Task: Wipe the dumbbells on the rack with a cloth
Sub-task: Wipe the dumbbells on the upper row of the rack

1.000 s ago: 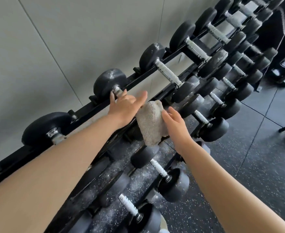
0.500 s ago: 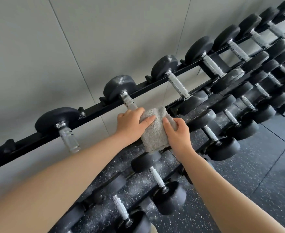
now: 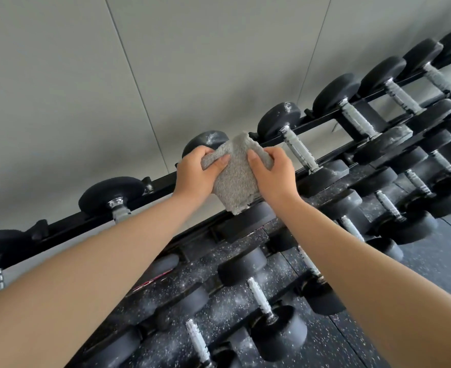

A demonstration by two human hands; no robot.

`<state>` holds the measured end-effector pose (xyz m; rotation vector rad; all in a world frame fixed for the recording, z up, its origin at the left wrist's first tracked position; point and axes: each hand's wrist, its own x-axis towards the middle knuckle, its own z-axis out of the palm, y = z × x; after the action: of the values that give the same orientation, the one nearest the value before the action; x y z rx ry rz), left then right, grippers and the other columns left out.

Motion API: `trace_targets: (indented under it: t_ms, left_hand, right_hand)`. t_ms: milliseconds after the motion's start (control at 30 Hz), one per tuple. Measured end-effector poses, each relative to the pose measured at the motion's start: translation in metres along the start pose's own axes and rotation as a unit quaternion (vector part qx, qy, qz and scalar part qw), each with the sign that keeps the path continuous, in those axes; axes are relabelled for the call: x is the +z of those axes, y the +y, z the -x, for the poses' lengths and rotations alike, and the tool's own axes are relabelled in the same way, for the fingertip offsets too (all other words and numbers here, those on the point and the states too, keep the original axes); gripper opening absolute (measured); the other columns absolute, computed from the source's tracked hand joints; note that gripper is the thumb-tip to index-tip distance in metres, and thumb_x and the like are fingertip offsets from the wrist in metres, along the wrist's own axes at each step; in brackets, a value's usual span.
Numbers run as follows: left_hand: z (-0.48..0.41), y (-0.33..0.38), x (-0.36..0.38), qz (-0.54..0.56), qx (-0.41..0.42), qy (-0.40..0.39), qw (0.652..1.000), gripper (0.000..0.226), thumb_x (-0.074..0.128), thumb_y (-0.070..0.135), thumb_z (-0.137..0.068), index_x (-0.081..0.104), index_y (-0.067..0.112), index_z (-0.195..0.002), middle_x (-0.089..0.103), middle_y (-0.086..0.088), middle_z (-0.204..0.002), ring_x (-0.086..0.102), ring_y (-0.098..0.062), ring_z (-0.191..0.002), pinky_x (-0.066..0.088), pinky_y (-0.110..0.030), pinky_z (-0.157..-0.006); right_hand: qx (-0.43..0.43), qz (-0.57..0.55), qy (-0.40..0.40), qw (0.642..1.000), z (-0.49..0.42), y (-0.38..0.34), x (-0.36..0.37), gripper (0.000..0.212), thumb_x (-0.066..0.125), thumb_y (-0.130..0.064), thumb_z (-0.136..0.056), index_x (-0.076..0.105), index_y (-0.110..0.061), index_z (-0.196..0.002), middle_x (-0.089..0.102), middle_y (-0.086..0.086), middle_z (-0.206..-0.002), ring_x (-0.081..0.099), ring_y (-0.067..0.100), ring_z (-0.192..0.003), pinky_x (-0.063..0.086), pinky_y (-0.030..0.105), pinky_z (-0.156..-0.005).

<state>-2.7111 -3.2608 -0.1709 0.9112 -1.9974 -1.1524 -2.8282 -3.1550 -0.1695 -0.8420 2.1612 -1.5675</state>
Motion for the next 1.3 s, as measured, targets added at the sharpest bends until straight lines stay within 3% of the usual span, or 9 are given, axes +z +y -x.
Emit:
trace_targets:
  t_ms: [167, 267, 667, 800, 900, 1000, 1133, 1200, 1300]
  left_hand:
    - [-0.023, 0.001, -0.023, -0.020, 0.023, 0.035, 0.999, 0.021, 0.071, 0.031, -0.086, 0.058, 0.014, -0.084, 0.055, 0.011, -0.070, 0.054, -0.013, -0.067, 0.044, -0.026, -0.061]
    - [-0.041, -0.002, -0.033, -0.035, 0.029, 0.056, 0.997, 0.024, 0.072, 0.031, -0.084, 0.062, 0.009, -0.086, 0.053, 0.009, -0.066, 0.049, -0.007, -0.061, 0.040, -0.022, -0.058]
    - [-0.097, -0.025, -0.051, -0.140, 0.037, 0.065, 0.987, 0.036, 0.070, 0.038, -0.084, 0.065, 0.006, -0.098, 0.059, 0.001, -0.083, 0.053, -0.015, -0.076, 0.034, -0.023, -0.064]
    - [-0.098, -0.037, -0.046, -0.155, -0.010, 0.029, 0.987, 0.036, 0.068, 0.040, -0.086, 0.064, 0.008, -0.102, 0.063, -0.005, -0.089, 0.061, -0.026, -0.086, 0.049, -0.033, -0.072]
    - [-0.096, -0.033, -0.044, -0.269, -0.024, 0.028, 0.962, 0.039, 0.059, 0.048, -0.089, 0.059, 0.017, -0.114, 0.061, -0.007, -0.112, 0.058, -0.029, -0.103, 0.048, -0.038, -0.082]
    - [-0.091, -0.025, -0.040, -0.359, 0.100, 0.059, 0.926, 0.038, 0.048, 0.047, -0.093, 0.057, 0.020, -0.119, 0.051, -0.011, -0.121, 0.048, -0.033, -0.113, 0.041, -0.043, -0.085]
    - [-0.082, -0.032, -0.023, -0.358, 0.289, -0.086, 0.884, 0.051, 0.033, 0.058, -0.092, 0.060, 0.026, -0.122, 0.051, -0.007, -0.134, 0.045, -0.033, -0.124, 0.041, -0.050, -0.093]
    - [-0.081, -0.041, -0.015, -0.392, 0.297, -0.179, 0.852, 0.060, 0.027, 0.064, -0.091, 0.055, 0.028, -0.130, 0.041, -0.008, -0.147, 0.036, -0.035, -0.134, 0.039, -0.055, -0.099]
    - [-0.090, -0.039, -0.011, -0.439, 0.277, -0.216, 0.827, 0.059, 0.028, 0.059, -0.091, 0.049, 0.029, -0.137, 0.033, -0.009, -0.152, 0.037, -0.037, -0.131, 0.045, -0.056, -0.094]
  right_hand:
    - [-0.007, -0.031, -0.017, 0.999, -0.020, -0.018, 0.024, 0.021, 0.058, -0.033, -0.098, 0.052, -0.015, -0.105, 0.055, -0.009, -0.089, 0.054, 0.001, -0.077, 0.042, 0.005, -0.052]
    - [-0.008, -0.039, -0.009, 0.999, -0.032, -0.024, 0.039, 0.022, 0.060, -0.035, -0.097, 0.052, -0.016, -0.104, 0.055, -0.008, -0.090, 0.056, 0.005, -0.080, 0.050, 0.017, -0.063]
    - [0.043, -0.026, -0.003, 0.999, -0.064, -0.026, 0.079, 0.025, 0.054, -0.043, -0.099, 0.050, -0.020, -0.104, 0.052, -0.013, -0.087, 0.053, 0.000, -0.076, 0.048, 0.022, -0.063]
    - [0.106, 0.009, 0.029, 0.994, -0.044, -0.009, 0.089, 0.040, 0.035, -0.053, -0.101, 0.048, -0.020, -0.120, 0.057, -0.006, -0.108, 0.058, 0.015, -0.096, 0.050, 0.038, -0.082]
    - [0.214, 0.078, 0.039, 0.973, -0.030, 0.015, 0.094, 0.052, 0.025, -0.052, -0.103, 0.046, -0.015, -0.133, 0.050, 0.005, -0.133, 0.051, 0.027, -0.119, 0.042, 0.048, -0.101]
    - [0.310, 0.030, 0.004, 0.950, -0.029, 0.029, 0.091, 0.057, 0.017, -0.052, -0.103, 0.043, -0.010, -0.130, 0.052, 0.011, -0.131, 0.054, 0.031, -0.112, 0.044, 0.048, -0.099]
    - [0.297, 0.075, 0.010, 0.952, -0.030, 0.029, 0.096, 0.057, 0.017, -0.052, -0.103, 0.045, -0.011, -0.132, 0.052, 0.012, -0.132, 0.052, 0.033, -0.118, 0.042, 0.049, -0.101]
    - [0.297, 0.132, 0.018, 0.946, -0.031, 0.030, 0.098, 0.055, 0.018, -0.050, -0.104, 0.040, -0.015, -0.140, 0.044, 0.010, -0.144, 0.042, 0.032, -0.131, 0.036, 0.046, -0.105]
    - [0.283, 0.133, 0.050, 0.949, -0.031, 0.031, 0.099, 0.060, 0.017, -0.048, -0.105, 0.023, -0.014, -0.153, 0.025, 0.007, -0.159, 0.023, 0.026, -0.145, 0.026, 0.045, -0.112]
